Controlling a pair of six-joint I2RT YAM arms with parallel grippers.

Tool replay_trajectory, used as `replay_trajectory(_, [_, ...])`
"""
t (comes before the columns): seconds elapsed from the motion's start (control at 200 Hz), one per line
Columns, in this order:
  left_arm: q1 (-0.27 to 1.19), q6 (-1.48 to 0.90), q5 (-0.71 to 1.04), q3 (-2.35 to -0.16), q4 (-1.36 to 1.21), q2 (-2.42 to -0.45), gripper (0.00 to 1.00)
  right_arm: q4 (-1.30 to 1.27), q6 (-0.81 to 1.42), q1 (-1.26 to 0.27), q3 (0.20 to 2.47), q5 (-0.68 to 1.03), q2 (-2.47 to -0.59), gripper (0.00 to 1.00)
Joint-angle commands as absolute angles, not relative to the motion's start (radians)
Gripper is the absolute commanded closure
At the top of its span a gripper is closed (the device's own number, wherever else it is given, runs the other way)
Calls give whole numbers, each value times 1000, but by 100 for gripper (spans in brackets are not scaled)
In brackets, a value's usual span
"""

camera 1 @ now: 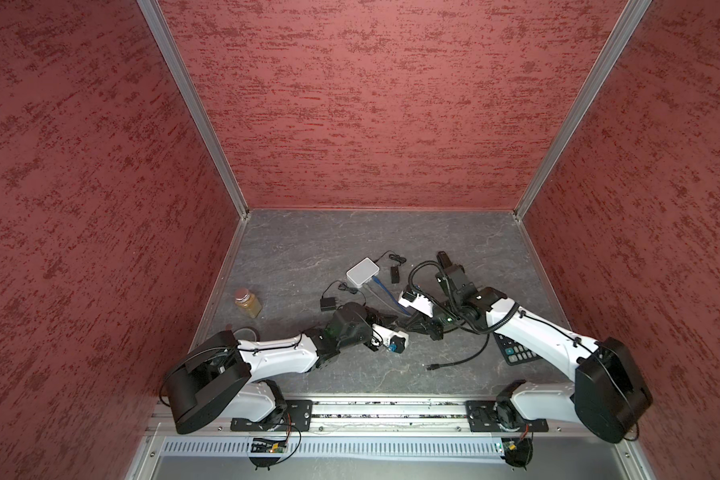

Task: Insert the plug into the switch port

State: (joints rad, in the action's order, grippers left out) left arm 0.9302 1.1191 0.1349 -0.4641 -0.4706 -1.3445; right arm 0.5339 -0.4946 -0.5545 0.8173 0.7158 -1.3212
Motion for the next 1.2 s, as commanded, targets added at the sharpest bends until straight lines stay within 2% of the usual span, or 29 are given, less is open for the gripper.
replay_trajectory(0.0, [925,1118,163,-469,-469,-1351,86,524,-513,-551,848,746,-1318,100])
replay_trajectory(0.08, [922,1109,174,-475,-460,-1345,93,494,-507,-551,838,730,-1316,100])
replay_trajectory(0.195, [912,1073,196,-487,-428,-1339,94,430,-498,-551,812,729,-1307,93])
replay_trajectory(0.26, [906,1051,205,-485,-429,-1337,94,384,-495,-551,793,718,-1297,83])
replay_trajectory(0.386, [887,991,238,-479,-411,-1332,94,249,-497,-551,721,661,-1240,70])
replay_trajectory(0.701, [797,798,385,-409,-419,-1272,94,-67,-760,-564,471,702,-990,54])
replay_trajectory(1.007, [758,773,439,-437,-302,-1226,94,-42,-804,-643,486,651,-1034,54])
replay_trajectory(1.197, [758,762,462,-438,-302,-1226,94,-196,-732,-676,482,631,-1124,57])
